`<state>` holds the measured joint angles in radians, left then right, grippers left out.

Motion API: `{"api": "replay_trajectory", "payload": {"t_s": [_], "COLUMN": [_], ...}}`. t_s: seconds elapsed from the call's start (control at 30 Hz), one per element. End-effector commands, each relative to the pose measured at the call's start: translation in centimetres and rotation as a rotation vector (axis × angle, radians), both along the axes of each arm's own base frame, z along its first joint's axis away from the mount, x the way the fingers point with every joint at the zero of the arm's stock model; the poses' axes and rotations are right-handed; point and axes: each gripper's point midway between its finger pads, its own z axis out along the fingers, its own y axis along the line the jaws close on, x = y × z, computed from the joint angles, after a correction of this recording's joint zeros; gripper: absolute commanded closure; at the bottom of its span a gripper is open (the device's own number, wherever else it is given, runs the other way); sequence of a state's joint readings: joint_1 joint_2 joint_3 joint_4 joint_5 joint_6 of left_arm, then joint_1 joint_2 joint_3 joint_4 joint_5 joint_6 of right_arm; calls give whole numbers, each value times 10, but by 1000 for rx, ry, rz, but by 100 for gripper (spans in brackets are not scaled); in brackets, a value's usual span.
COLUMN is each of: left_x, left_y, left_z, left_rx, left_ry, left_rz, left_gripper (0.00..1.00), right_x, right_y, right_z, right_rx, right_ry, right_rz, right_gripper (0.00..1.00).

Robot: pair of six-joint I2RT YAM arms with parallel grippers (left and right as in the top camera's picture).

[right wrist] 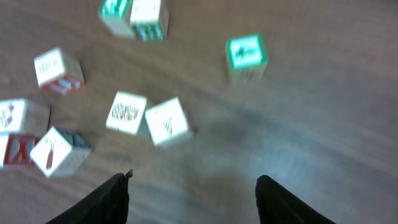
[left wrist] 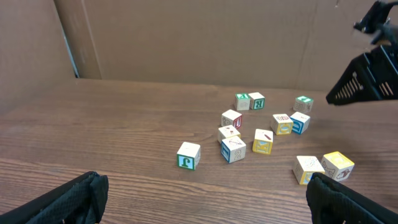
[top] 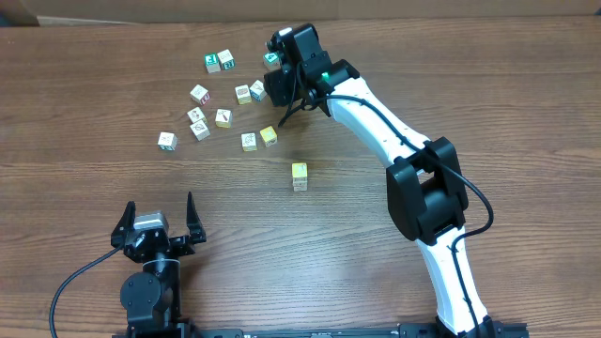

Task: Form a tower
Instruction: 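Lower the right gripper and close it on another yellow block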

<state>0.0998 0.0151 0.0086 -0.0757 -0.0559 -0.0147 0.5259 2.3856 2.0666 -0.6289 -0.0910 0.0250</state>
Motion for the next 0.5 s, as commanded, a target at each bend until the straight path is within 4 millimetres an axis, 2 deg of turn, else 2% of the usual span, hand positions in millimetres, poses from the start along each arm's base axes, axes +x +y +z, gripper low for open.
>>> {"api": "replay_trajectory", "payload": {"t_s": [0.0, 0.37, 0.47], "left_x": [0, 0, 0], "left_y": [-1, -1, -1], "left_z": [1, 1, 1], "left_rx": [23, 23, 23], "left_ry": [-5, -5, -5], "left_rz": [-5, -5, -5], "left_gripper": [1, 0, 0], "right_x": [-17, -80, -91], "right_y": [20, 33, 39], "right_z": [0, -23, -26], "right_rx": [31, -25, -45], "right_ry": [44, 251, 266], "right_rz": [71, 160, 177], "right_gripper": [33, 32, 33]}}
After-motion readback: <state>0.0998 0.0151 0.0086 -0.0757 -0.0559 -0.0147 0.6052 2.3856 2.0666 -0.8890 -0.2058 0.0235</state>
